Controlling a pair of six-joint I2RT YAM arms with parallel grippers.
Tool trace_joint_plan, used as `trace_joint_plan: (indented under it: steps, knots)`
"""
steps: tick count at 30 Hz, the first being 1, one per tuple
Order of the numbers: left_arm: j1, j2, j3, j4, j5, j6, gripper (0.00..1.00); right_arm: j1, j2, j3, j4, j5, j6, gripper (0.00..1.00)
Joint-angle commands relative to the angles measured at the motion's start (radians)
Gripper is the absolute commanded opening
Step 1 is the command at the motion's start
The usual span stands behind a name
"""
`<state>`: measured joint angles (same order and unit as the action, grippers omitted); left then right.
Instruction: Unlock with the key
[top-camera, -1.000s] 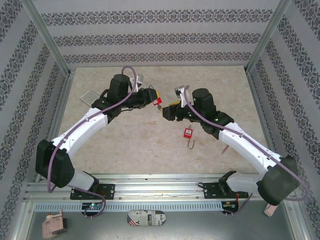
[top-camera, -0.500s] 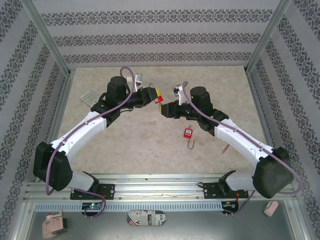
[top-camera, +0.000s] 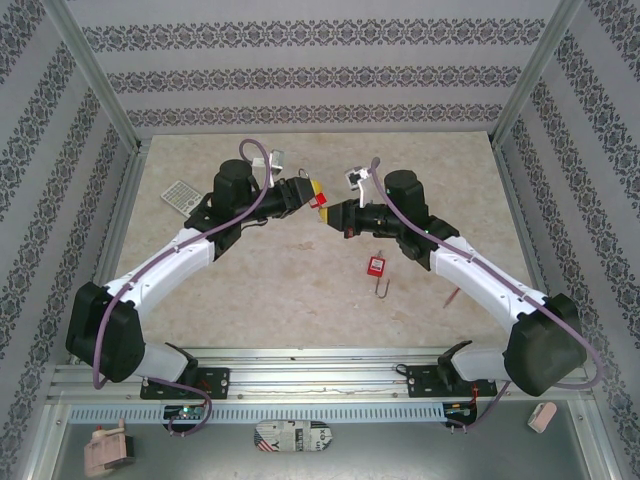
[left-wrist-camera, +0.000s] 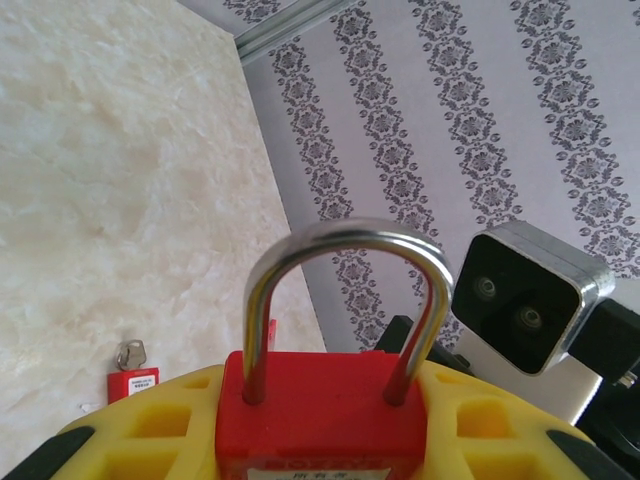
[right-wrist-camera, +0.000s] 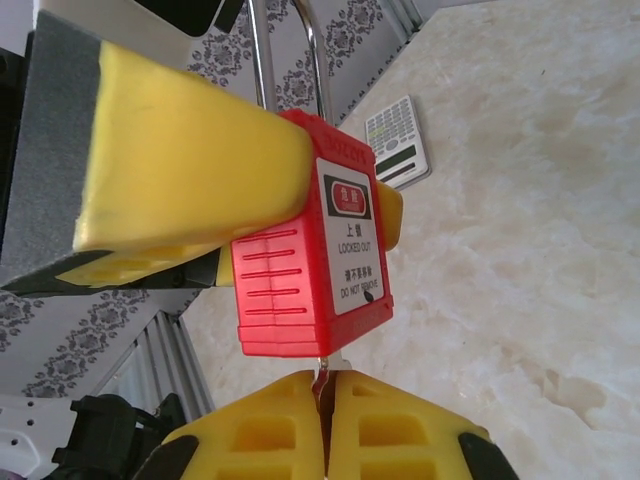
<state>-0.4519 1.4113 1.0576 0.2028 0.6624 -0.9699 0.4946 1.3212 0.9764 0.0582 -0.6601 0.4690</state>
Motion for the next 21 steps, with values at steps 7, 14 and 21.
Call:
trace_joint_plan:
  steps: [7, 14, 21]
  knots:
    - [-0.047, -0.079, -0.113, 0.413, 0.173, -0.015, 0.00, -0.104, 0.034, 0.013, 0.276, -0.168, 0.228, 0.00]
    - [-0.051, -0.062, -0.216, 0.762, 0.224, -0.082, 0.00, -0.127, 0.042, 0.060, 0.282, -0.237, 0.256, 0.00]
    - [-0.051, -0.058, -0.152, 0.533, 0.139, -0.022, 1.00, -0.127, -0.008, 0.068, 0.146, -0.152, 0.127, 0.00]
